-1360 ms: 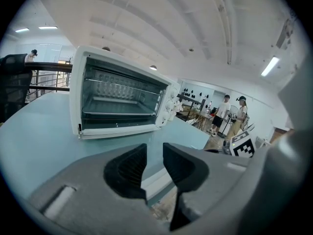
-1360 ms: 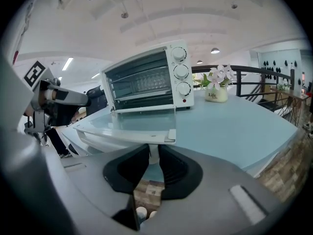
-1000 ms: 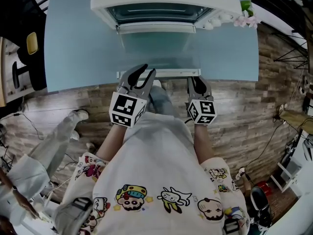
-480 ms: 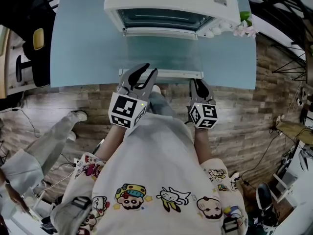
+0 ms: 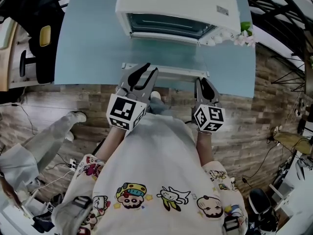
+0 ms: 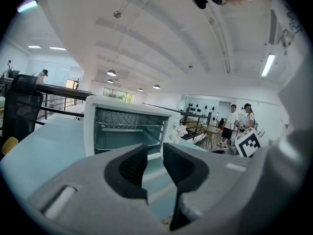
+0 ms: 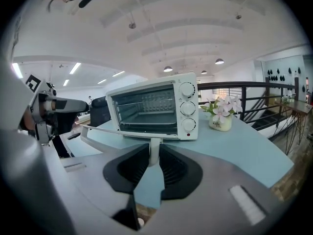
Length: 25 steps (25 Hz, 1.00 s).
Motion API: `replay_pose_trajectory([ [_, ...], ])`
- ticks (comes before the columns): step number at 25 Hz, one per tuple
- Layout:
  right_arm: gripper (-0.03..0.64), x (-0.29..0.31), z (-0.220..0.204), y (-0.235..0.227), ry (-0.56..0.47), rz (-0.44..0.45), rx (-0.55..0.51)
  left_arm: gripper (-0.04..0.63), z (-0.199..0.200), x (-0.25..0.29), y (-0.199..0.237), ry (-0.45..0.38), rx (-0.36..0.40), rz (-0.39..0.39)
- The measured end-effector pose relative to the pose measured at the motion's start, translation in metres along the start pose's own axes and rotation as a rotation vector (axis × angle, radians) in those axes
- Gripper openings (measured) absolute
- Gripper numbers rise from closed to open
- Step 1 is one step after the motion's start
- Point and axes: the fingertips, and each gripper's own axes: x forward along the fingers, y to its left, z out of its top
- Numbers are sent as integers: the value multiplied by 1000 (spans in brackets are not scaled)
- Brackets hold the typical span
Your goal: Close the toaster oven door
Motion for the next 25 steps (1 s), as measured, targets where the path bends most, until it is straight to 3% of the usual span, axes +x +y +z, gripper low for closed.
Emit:
replay_pose_trajectory([
  [25,83,35,125,-12,-151,54,-5,97,28,0,23,-70,-8,67],
])
